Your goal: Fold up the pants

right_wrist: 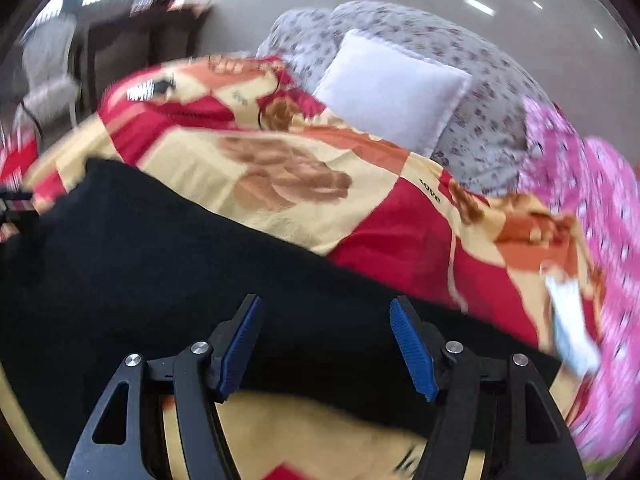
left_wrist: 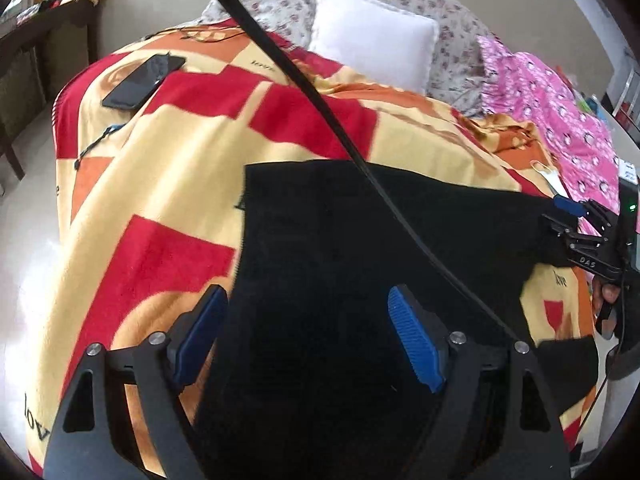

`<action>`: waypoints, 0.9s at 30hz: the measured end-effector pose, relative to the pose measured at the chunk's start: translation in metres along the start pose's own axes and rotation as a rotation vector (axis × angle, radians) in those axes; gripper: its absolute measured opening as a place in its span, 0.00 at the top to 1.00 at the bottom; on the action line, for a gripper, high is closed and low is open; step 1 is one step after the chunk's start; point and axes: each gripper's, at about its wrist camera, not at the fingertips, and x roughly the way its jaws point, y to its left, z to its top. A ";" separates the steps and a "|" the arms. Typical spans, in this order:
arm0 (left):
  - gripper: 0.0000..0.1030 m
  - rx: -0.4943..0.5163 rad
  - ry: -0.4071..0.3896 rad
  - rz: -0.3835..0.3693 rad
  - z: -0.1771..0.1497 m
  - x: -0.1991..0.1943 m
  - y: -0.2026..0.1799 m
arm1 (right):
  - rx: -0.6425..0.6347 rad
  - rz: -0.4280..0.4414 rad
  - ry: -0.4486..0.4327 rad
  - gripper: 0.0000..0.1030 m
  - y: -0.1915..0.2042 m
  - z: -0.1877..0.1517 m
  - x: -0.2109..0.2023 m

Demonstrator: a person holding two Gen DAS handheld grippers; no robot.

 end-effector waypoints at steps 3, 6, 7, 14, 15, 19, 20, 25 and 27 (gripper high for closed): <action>0.20 -0.031 0.000 -0.004 0.004 0.003 0.009 | -0.078 -0.015 0.044 0.39 -0.002 0.009 0.028; 0.20 -0.037 -0.003 -0.008 0.004 0.002 0.014 | -0.119 -0.017 0.089 0.70 -0.005 0.010 0.045; 0.20 -0.038 -0.004 -0.005 0.003 0.001 0.015 | -0.128 -0.031 0.071 0.94 -0.006 0.008 0.043; 0.20 -0.081 -0.011 -0.018 0.002 -0.007 0.023 | -0.113 -0.024 0.008 0.97 -0.006 -0.004 0.020; 0.20 -0.083 -0.012 -0.023 0.002 -0.009 0.023 | -0.119 -0.020 -0.003 0.97 -0.006 -0.004 0.016; 0.20 -0.092 -0.024 -0.033 -0.001 -0.019 0.024 | -0.116 -0.005 0.003 0.97 -0.001 -0.007 0.002; 0.20 -0.099 -0.025 -0.042 -0.001 -0.021 0.025 | -0.117 -0.010 -0.005 0.97 0.002 -0.009 -0.005; 0.20 -0.130 -0.048 -0.068 -0.004 -0.031 0.028 | -0.037 0.031 -0.104 0.97 0.011 -0.039 -0.075; 0.20 -0.136 -0.054 -0.084 -0.006 -0.037 0.028 | -0.020 0.048 -0.117 0.97 0.024 -0.061 -0.102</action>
